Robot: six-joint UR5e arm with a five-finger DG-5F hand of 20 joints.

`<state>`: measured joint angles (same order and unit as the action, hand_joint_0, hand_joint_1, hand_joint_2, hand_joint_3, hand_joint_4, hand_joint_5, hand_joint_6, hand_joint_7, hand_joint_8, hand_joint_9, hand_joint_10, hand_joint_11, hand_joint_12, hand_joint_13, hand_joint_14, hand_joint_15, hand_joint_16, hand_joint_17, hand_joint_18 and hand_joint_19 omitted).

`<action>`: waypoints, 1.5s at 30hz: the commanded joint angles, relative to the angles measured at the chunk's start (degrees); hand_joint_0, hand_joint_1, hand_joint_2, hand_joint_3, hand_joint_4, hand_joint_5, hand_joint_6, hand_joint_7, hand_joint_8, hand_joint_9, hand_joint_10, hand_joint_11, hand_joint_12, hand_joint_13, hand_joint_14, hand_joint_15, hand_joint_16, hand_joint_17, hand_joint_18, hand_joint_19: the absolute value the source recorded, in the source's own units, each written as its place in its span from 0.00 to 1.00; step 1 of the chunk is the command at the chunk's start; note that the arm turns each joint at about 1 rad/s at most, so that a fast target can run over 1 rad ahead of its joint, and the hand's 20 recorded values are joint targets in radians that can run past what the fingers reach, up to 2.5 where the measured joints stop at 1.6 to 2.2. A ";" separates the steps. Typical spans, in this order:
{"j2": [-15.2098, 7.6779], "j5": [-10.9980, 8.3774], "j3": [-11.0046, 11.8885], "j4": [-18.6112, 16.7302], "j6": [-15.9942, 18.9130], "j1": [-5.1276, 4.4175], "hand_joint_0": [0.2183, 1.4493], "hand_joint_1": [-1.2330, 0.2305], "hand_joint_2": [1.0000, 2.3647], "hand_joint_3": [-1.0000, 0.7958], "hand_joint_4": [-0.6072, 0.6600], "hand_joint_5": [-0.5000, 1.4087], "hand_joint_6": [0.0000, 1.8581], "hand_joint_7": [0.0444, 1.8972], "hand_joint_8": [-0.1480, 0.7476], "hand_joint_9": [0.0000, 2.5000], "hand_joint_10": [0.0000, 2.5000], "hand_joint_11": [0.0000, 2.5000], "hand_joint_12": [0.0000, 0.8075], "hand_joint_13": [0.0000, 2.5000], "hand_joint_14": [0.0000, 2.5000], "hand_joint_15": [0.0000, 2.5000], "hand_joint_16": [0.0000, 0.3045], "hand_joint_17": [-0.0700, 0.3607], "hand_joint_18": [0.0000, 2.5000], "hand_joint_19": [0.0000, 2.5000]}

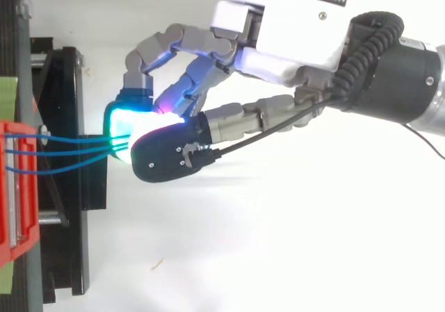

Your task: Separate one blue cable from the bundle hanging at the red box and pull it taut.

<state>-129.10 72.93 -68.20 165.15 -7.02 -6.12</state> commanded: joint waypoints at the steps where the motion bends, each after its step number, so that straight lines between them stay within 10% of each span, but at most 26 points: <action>1: -0.01 -0.16 0.00 -0.09 -0.02 -0.12 0.32 0.30 0.01 0.47 0.57 0.18 0.49 0.51 0.57 0.36 0.01 0.29 0.50 0.33 0.00 0.14 0.16 0.42 0.34 0.24; 22: -0.01 -1.92 -2.73 -3.61 1.21 -0.74 0.45 0.20 0.00 0.28 0.56 0.17 0.50 0.52 0.51 0.35 0.01 0.31 0.44 0.31 0.01 0.15 0.14 0.38 0.33 0.23; 29: -0.01 -1.92 -2.73 -3.79 1.21 -0.83 0.25 0.38 0.00 0.28 0.59 0.18 0.48 0.52 0.53 0.38 0.01 0.30 0.46 0.33 0.01 0.15 0.15 0.39 0.34 0.25; 34: -0.01 -1.92 -2.73 -3.79 1.21 -0.83 0.31 0.45 0.00 0.28 0.58 0.19 0.48 0.55 0.53 0.39 0.01 0.30 0.44 0.33 0.01 0.16 0.14 0.38 0.34 0.26; 45: -0.01 -1.83 -2.73 -3.79 1.30 -1.00 0.36 0.23 0.01 0.48 0.46 0.18 0.50 0.60 0.54 0.38 0.01 0.31 0.46 0.33 0.01 0.16 0.15 0.40 0.35 0.25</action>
<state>-129.11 71.09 -70.93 161.37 -5.76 -7.09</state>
